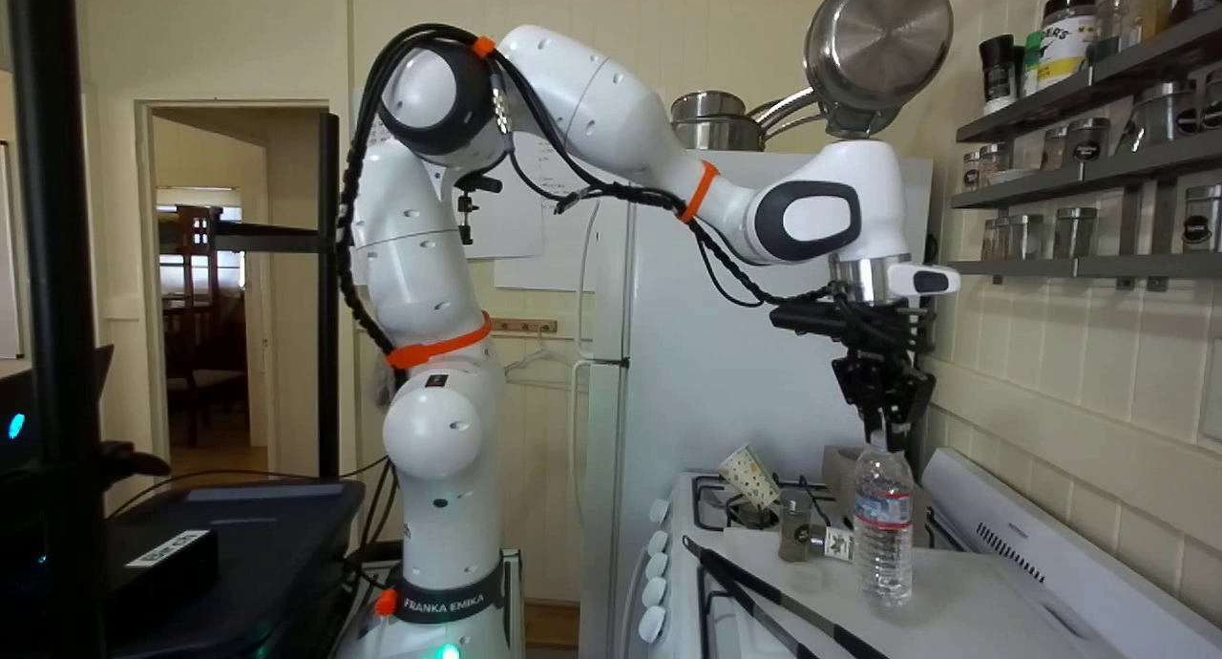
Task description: Put the water bottle in the box.
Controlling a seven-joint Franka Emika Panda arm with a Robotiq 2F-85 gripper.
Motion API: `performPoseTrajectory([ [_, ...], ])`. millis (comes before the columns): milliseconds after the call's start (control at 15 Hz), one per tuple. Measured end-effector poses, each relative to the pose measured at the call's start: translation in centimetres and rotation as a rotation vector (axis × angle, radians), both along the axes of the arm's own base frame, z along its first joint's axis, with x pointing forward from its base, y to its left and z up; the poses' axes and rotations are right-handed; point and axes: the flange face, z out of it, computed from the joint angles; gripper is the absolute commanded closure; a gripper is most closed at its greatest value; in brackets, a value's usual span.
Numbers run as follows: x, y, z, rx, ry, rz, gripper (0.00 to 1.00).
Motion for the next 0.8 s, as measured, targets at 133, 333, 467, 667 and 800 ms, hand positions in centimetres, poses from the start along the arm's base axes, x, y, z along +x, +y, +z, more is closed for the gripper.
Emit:
performPoseTrajectory([
  [133,0.1,0.0,3.1,-0.007,-0.064,0.005,0.91],
  [333,0.9,1.4,8.0,0.024,-0.169,0.072,0.91],
  [467,1.8,3.3,11.1,0.060,-0.238,0.154,0.68],
  [667,2.3,5.0,13.0,0.080,-0.276,0.231,0.68],
  [800,2.4,4.9,12.9,0.079,-0.274,0.240,0.92],
])
